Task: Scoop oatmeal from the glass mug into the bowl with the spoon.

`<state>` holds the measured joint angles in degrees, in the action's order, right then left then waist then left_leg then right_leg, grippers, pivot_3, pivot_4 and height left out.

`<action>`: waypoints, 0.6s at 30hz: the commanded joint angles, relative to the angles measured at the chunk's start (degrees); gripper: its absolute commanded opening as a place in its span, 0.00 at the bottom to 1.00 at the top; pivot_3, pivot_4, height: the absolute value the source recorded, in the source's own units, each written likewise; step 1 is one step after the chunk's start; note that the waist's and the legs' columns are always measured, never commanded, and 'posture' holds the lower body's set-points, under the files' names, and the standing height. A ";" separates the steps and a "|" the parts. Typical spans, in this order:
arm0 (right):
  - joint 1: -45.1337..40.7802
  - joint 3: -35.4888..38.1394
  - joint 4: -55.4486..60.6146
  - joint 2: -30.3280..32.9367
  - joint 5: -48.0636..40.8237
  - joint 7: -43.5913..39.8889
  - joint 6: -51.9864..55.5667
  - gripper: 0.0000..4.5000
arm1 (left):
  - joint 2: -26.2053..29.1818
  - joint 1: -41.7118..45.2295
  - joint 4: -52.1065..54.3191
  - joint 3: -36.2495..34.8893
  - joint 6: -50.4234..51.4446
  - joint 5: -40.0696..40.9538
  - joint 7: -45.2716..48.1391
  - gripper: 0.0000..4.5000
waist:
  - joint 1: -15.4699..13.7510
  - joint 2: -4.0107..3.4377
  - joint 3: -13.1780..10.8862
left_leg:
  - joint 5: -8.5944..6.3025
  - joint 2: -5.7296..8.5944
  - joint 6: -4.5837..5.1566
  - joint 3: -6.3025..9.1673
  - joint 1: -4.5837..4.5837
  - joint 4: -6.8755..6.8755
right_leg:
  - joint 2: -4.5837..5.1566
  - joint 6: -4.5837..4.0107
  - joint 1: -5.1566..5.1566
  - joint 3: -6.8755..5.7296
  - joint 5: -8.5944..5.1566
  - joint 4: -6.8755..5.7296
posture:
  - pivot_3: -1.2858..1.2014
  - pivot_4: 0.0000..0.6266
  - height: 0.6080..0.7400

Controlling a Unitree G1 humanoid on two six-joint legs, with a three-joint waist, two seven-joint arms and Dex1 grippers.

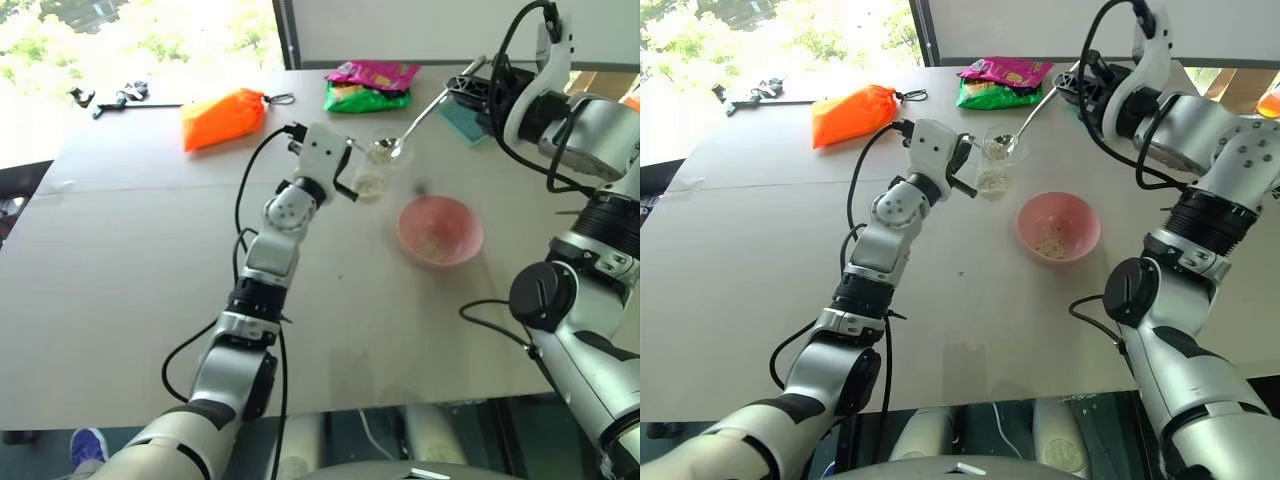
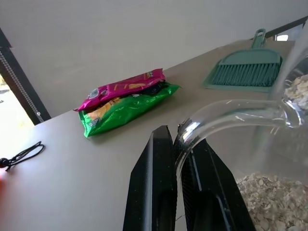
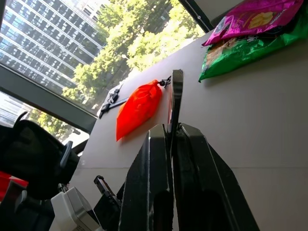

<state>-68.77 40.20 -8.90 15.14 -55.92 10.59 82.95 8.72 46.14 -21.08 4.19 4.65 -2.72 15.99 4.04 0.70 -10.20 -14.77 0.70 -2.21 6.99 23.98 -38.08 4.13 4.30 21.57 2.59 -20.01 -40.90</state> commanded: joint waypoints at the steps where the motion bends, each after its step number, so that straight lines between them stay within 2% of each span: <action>1: -1.06 2.58 1.01 2.17 -1.83 0.99 1.00 0.00 | -0.74 2.67 1.41 0.40 -1.47 -0.08 -0.33 0.01 | 0.00 0.00 0.00 | 0.00 0.00 0.00 0.00 0.00 0.00 | 0.00 0.00 0.00 0.00 0.00 0.00 | 0.52 0.24 1.00; 10: -0.04 7.77 1.73 3.82 -5.00 2.81 4.13 0.00 | -1.28 4.08 -0.93 1.74 -1.13 -1.07 0.24 0.01 | 0.00 0.00 0.00 | 0.00 0.00 0.00 -0.03 0.01 0.01 | 0.00 0.00 0.01 0.02 0.00 0.00 | 0.52 0.24 1.00; 18: 2.95 9.44 3.50 6.36 -7.67 1.81 5.90 0.00 | -1.62 4.48 -0.48 3.59 -0.77 -1.53 1.80 0.01 | -0.09 0.00 0.00 | 0.00 0.00 0.00 -0.03 0.03 0.01 | 0.01 0.00 0.00 0.02 0.00 0.01 | 0.52 0.24 1.00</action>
<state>-65.55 48.27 -8.24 19.85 -61.63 12.85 88.83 7.22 48.18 -23.55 7.43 4.76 -4.17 17.32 3.95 0.69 -10.20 -14.77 0.71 -2.20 6.96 24.01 -38.07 4.14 4.30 21.57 2.61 -20.01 -40.89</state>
